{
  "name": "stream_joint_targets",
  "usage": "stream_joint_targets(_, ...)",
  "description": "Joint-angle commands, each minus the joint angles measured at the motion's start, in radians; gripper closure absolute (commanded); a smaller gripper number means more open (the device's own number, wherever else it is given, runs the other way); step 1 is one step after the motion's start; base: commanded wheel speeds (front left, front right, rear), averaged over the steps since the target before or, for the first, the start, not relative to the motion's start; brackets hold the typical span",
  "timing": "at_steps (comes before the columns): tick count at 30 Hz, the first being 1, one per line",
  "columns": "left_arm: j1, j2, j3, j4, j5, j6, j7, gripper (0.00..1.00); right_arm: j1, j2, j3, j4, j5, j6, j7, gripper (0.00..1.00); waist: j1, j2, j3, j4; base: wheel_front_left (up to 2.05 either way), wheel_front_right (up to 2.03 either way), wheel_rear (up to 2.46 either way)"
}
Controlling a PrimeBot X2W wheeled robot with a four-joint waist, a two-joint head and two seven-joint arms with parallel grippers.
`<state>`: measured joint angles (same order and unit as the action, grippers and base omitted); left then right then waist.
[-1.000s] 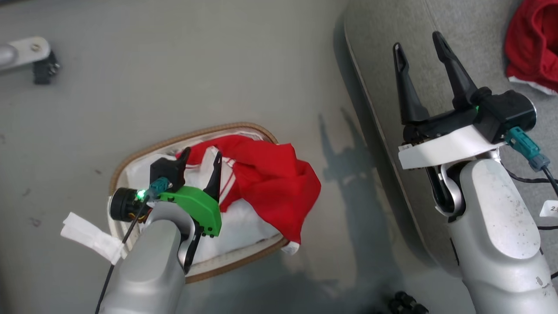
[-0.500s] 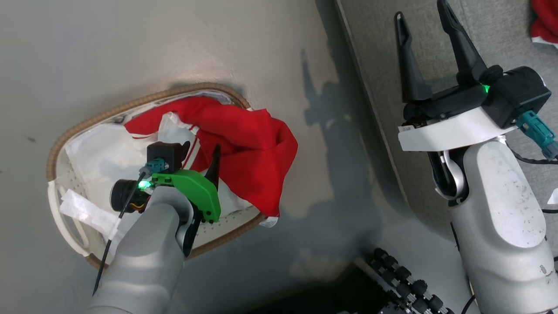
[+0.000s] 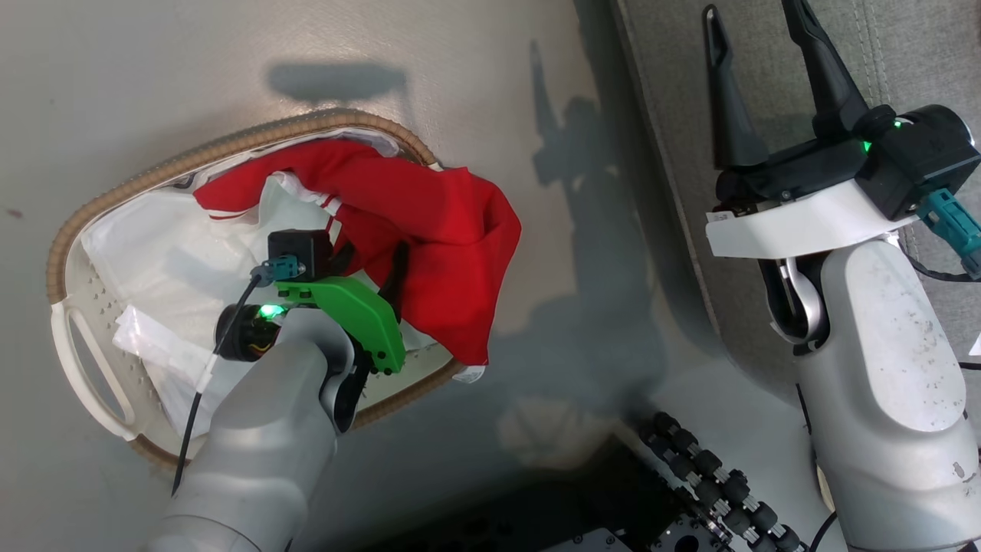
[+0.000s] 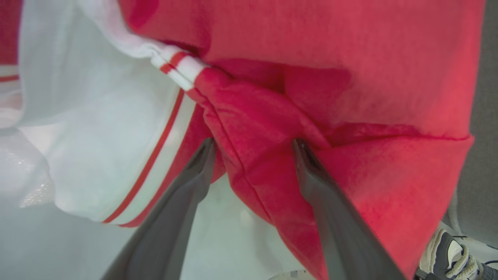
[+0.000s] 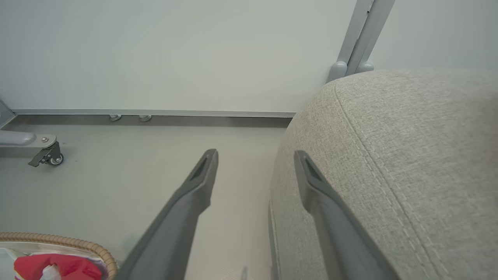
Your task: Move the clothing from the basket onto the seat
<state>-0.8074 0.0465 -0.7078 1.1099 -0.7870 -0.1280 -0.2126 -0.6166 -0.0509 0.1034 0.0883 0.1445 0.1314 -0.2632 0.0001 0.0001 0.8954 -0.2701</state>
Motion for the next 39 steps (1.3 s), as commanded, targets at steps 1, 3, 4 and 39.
stream_joint_targets(1, -0.020, 0.008, -0.012, 0.001, -0.014, -0.004, -0.004, 0.27, -0.011, -0.001, -0.003, -0.002, -0.005, -0.001, -0.002, 0.00, -0.0001, -0.0001, 0.000, 0.004, 0.00, 0.00, 0.00)
stream_joint_targets(3, -0.026, 0.007, -0.039, 0.000, -0.029, -0.004, -0.013, 1.00, -0.010, -0.002, -0.006, 0.003, -0.004, -0.001, -0.002, 0.00, -0.0001, -0.0001, -0.006, 0.009, 0.00, 0.00, 0.00)
stream_joint_targets(4, -0.025, 0.007, -0.052, 0.002, -0.041, -0.004, -0.017, 1.00, -0.009, -0.002, -0.006, 0.007, -0.003, -0.001, -0.002, 0.00, -0.0001, -0.0001, -0.012, 0.011, 0.00, 0.00, 0.00)
stream_joint_targets(39, 0.447, 0.024, 0.240, -0.591, 0.227, -0.003, -0.053, 1.00, 0.317, -0.003, -0.076, 0.190, 0.010, -0.001, -0.002, 0.00, -0.0001, -0.0001, -0.692, 0.211, 0.00, 0.00, 0.00)
